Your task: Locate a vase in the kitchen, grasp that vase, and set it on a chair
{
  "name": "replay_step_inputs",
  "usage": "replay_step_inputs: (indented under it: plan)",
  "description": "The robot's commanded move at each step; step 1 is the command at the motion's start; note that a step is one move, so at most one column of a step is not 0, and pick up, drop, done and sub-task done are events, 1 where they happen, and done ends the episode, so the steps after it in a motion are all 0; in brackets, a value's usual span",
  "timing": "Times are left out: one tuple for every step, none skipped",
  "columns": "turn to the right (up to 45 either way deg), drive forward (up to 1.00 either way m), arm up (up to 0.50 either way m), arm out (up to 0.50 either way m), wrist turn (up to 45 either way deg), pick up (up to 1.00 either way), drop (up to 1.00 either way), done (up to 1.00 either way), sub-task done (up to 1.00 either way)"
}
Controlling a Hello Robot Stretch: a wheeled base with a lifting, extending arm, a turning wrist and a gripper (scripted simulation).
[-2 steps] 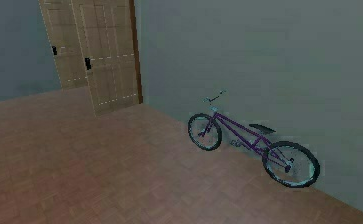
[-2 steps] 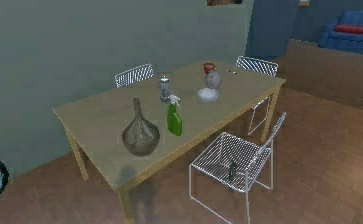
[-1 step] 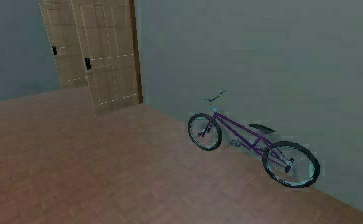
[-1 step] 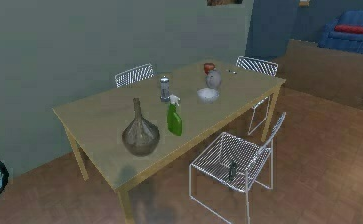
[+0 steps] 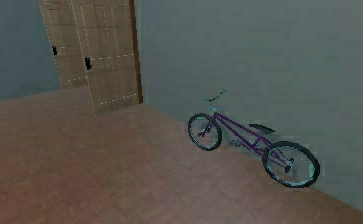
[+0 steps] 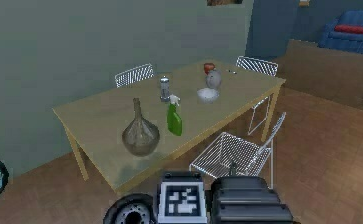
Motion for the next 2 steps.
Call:
replay_step_inputs:
  plan:
    - [0.0,0.0,0.0,0.44,0.0,0.0,0.0,0.0,0.0]
    - [0.0,0.0,0.0,0.0,45.0,0.0,0.0,0.0,0.0]
